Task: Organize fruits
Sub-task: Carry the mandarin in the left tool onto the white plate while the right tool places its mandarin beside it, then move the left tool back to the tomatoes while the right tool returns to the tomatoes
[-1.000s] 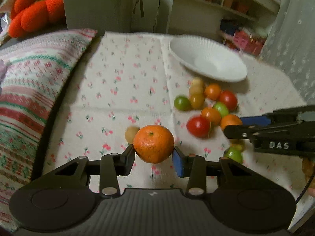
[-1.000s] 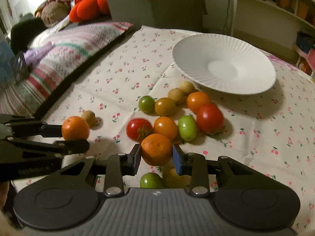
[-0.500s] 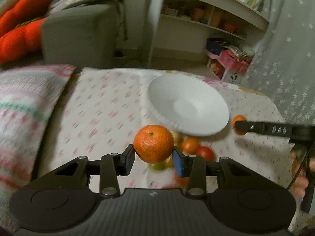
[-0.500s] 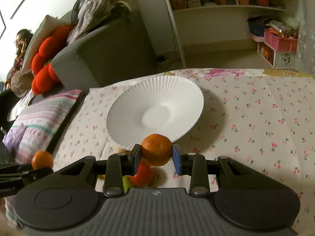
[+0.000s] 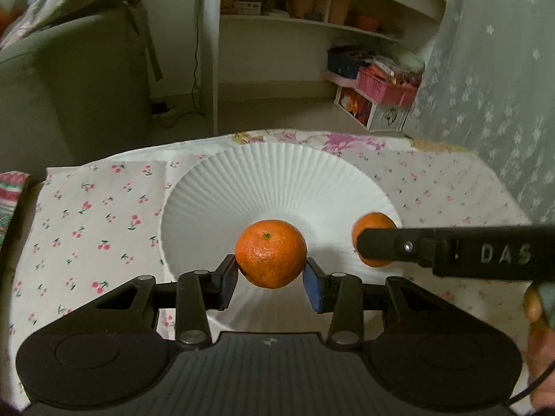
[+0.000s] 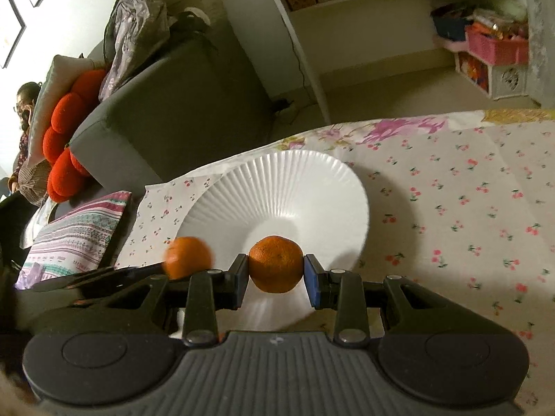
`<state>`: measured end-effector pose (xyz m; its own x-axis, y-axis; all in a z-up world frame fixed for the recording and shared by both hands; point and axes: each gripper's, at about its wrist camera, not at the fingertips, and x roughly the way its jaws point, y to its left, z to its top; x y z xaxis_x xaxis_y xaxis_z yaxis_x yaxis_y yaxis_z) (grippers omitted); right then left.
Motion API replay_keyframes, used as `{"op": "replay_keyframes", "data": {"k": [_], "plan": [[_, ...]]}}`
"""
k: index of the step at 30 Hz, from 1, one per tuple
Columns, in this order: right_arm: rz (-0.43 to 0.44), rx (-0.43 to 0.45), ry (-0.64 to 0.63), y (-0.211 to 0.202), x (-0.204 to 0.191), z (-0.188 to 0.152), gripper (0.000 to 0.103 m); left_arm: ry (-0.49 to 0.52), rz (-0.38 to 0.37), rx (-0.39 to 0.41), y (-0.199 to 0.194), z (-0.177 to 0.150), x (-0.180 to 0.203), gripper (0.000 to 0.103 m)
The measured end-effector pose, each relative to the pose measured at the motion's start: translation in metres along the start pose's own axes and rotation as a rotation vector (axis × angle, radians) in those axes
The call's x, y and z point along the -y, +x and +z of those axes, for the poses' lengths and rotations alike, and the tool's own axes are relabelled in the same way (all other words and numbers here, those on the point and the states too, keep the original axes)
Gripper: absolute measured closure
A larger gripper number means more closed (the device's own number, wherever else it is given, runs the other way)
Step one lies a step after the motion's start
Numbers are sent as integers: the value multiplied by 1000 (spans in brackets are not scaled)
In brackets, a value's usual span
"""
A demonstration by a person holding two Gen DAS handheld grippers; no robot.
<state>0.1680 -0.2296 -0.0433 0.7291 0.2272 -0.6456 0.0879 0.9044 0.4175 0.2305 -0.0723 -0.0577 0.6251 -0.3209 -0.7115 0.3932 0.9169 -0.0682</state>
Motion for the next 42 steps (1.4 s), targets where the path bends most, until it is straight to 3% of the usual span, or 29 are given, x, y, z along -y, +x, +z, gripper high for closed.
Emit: {"op": "replay_keyframes", "data": {"k": [7, 15, 21, 24, 27, 32, 37, 42], "plan": [[-6, -33, 50, 16, 7, 2, 72, 9, 1, -23, 9, -2, -4, 78], [-33, -60, 5, 28, -3, -2, 71, 45, -2, -16, 12, -2, 0, 77], [-23, -43, 0, 15, -2, 2, 61, 40, -8, -2, 3, -2, -7, 72], [-36, -9, 39, -1, 7, 7, 57, -19, -28, 18, -10, 3, -18, 65], [-19, 29, 101, -19, 18, 8, 45, -97, -32, 50, -27, 6, -29, 50], [-43, 86, 84, -44, 10, 6, 34, -129, 40, 84, -56, 4, -30, 33], [-102, 105, -17, -58, -16, -3, 32, -104, 141, 99, -86, -11, -21, 27], [-77, 121, -66, -82, -35, -19, 24, -165, 130, 96, -110, -26, -28, 21]]}}
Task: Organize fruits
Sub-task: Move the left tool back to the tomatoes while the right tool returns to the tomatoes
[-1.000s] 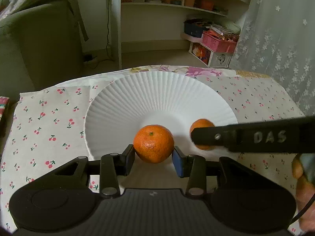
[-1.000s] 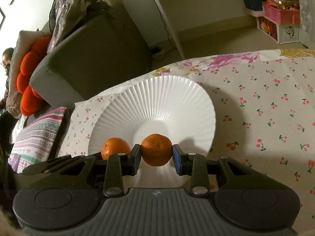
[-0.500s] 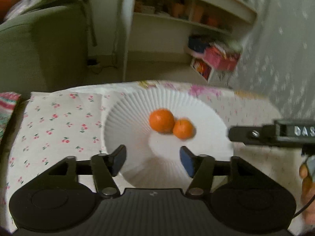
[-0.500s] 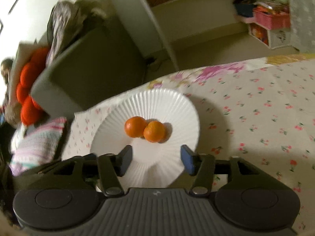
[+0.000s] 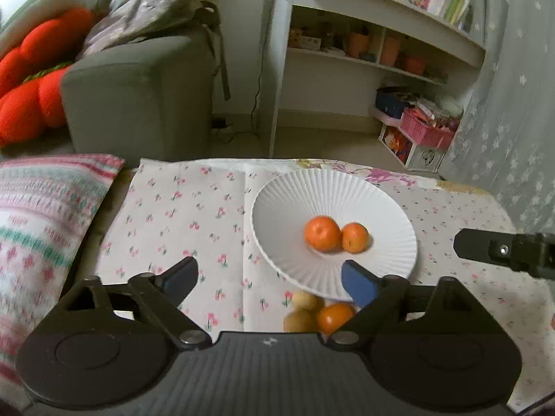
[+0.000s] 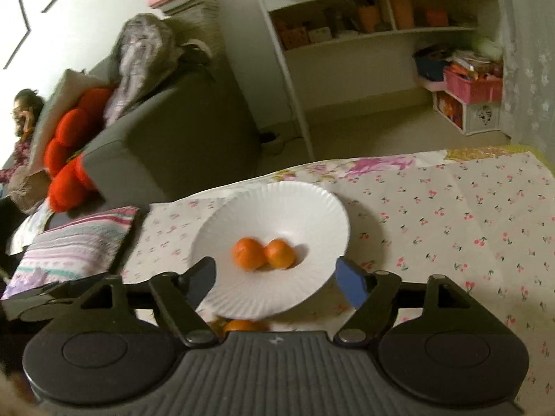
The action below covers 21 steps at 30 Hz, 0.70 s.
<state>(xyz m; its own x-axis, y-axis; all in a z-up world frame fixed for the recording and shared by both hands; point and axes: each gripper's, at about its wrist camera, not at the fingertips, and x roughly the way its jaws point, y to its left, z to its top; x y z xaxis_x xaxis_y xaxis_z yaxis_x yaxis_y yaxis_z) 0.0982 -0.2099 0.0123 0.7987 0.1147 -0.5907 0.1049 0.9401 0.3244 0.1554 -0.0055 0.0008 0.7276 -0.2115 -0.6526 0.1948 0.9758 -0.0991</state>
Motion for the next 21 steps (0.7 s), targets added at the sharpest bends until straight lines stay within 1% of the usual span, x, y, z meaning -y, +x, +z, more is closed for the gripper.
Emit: {"op": "replay_keyframes", "data": {"k": [1, 5, 6, 7, 9, 11, 14, 16, 19, 21], "plan": [[6, 2, -18, -5, -4, -2, 23, -7, 2, 4, -4, -3, -3, 20], [5, -19, -69, -16, -16, -12, 22, -19, 43, 12, -16, -14, -14, 19], [12, -30, -75, -18, -17, -16, 19, -35, 48, 10, -20, -17, -19, 17], [19, -42, -83, -18, -18, -20, 14, -55, 48, 4, -22, -20, -23, 12], [16, -62, -112, -17, -22, -27, 9, -90, 29, -15, -26, -26, -32, 13], [16, -76, -139, -15, -24, -31, 9, -107, 24, -24, -30, -32, -37, 13], [23, -92, -117, -9, -22, -35, 8, -112, 59, -40, -29, -39, -46, 13], [27, -119, -108, -3, -19, -39, 8, -106, 77, -52, -27, -42, -52, 13], [5, -137, -121, 2, -17, -48, 8, -100, 98, -60, -28, -49, -62, 13], [6, -148, -118, 3, -13, -50, 8, -96, 111, -64, -29, -53, -69, 13]]}}
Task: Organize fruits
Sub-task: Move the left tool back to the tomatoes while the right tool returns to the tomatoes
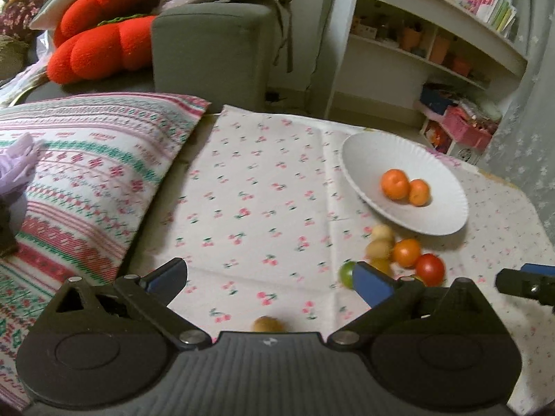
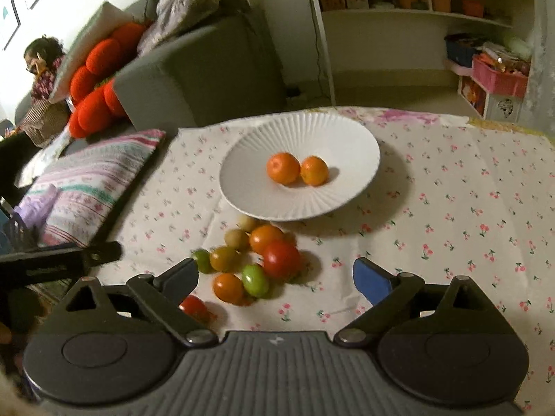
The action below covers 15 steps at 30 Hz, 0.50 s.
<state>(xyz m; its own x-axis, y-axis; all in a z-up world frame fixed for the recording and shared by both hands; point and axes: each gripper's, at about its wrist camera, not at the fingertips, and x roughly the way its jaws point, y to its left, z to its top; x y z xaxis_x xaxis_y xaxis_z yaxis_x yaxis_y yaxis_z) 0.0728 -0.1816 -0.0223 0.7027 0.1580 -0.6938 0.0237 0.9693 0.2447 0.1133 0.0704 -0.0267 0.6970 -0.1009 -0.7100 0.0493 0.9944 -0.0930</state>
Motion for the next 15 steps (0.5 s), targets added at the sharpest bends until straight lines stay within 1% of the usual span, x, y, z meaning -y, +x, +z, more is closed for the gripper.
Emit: {"op": "replay_keyframes", "data": {"k": [3, 7, 10, 12, 15], "plan": [[32, -23, 21, 2, 4, -4, 8, 11, 11, -7, 0, -6, -7, 13], [2, -51, 6, 8, 1, -9, 8, 13, 24, -20, 2, -9, -8, 13], [-7, -72, 19, 13, 2, -10, 8, 28, -12, -15, 0, -11, -1, 13], [-16, -74, 47, 15, 5, -9, 8, 75, -43, -7, -2, -15, 11, 13], [-23, -75, 103, 20, 13, -8, 8, 169, -59, -9, 1, -25, 32, 13]]}}
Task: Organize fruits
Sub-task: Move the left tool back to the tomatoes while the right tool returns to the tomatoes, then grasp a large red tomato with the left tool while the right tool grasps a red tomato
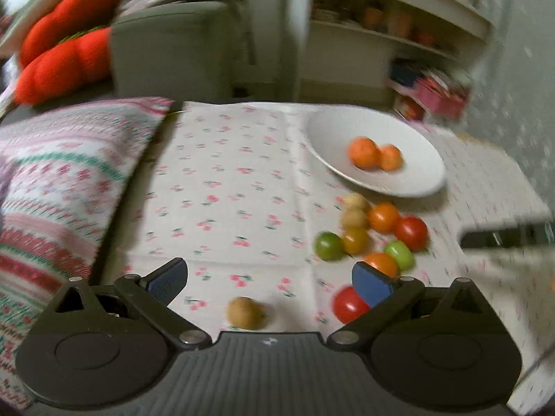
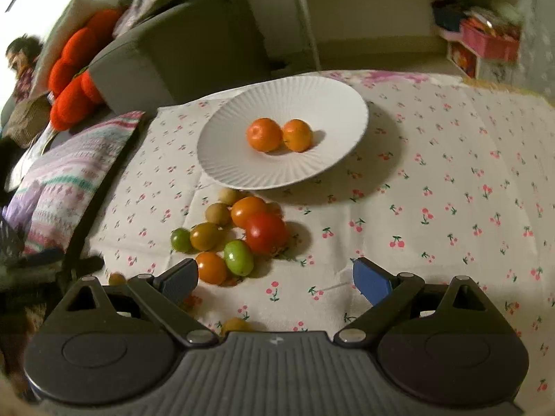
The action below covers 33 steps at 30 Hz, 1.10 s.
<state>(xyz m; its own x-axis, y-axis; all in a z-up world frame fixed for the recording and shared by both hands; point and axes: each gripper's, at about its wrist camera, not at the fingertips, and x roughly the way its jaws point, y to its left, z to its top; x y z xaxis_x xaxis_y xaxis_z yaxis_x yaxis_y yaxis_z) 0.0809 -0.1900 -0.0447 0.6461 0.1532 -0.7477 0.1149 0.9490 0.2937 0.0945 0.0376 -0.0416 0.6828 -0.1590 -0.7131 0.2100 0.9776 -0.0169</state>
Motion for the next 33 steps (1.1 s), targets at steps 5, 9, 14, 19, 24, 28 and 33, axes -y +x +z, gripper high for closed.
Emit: {"op": "replay_keyframes", "data": {"k": [5, 9, 14, 19, 24, 28, 33], "plan": [[10, 0, 53, 12, 10, 5, 14, 74, -52, -55, 18, -10, 27, 17], [15, 2, 55, 22, 10, 10, 25, 80, -58, -71, 28, -14, 32, 23], [13, 21, 17, 31, 2, 15, 29, 70, -74, -91, 40, -16, 33, 35], [2, 10, -36, 43, -8, 17, 33, 89, -86, -80, 42, -16, 38, 43], [-29, -17, -81, 59, -14, 18, 44, 119, -110, -89, 44, -19, 43, 53], [-20, -30, -86, 66, -15, 16, 54, 132, -120, -91, 47, -20, 47, 64], [-30, -25, -118, 63, -22, 14, 66, 158, -123, -101, 47, -22, 52, 81]]}}
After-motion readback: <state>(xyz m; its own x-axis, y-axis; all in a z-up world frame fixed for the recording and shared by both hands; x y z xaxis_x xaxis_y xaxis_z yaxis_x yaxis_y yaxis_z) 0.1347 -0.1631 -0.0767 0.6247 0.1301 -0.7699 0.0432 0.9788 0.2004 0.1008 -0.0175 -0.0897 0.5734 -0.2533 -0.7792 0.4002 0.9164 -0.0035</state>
